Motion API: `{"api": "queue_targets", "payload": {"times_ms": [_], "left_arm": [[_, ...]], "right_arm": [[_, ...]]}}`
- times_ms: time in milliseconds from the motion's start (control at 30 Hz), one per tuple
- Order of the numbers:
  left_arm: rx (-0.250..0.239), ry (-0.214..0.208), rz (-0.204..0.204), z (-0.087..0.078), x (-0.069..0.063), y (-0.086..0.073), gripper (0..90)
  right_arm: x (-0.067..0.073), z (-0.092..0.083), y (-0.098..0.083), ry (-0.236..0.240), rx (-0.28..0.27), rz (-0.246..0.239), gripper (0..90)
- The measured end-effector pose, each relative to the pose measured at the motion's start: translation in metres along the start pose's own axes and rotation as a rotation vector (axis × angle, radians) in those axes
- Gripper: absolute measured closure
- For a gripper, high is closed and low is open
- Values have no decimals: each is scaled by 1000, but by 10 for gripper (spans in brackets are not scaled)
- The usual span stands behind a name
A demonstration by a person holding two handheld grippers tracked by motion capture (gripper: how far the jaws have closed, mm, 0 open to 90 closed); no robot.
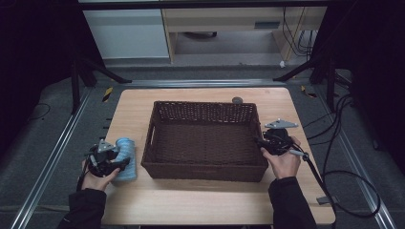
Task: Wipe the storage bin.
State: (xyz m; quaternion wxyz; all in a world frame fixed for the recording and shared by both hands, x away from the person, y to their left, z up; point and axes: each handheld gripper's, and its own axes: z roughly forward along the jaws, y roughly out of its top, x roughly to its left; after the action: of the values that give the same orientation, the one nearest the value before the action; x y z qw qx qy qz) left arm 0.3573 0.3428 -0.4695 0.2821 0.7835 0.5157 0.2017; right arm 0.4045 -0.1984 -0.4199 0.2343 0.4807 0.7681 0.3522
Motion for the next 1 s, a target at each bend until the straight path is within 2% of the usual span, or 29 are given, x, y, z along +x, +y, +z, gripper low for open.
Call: {"api": "queue_targets", "payload": {"times_ms": [67,200,333,467,567,667,833,1000], "left_arm": [[30,-8,8,5,-1,-2,537],[32,-14,-16,4,2,-2,611],[37,-40,-38,1,3,1,648],[-3,-64,-35,-6,2,10,663],[-55,-68,-37,-12,0,22,667],[-84,-74,-34,-14,-2,32,667],[-88,-78,-13,-8,-3,45,677],[-105,-61,-17,-1,-2,58,681]], "right_arm": [[0,1,-1,4,9,9,592],[0,2,-2,2,11,20,601],[1,2,-3,7,12,17,631],[2,2,-3,12,17,14,651],[2,1,-4,8,21,12,650],[3,1,-4,11,31,17,647],[1,3,-4,25,51,25,646],[1,4,-3,30,60,32,664]]}}
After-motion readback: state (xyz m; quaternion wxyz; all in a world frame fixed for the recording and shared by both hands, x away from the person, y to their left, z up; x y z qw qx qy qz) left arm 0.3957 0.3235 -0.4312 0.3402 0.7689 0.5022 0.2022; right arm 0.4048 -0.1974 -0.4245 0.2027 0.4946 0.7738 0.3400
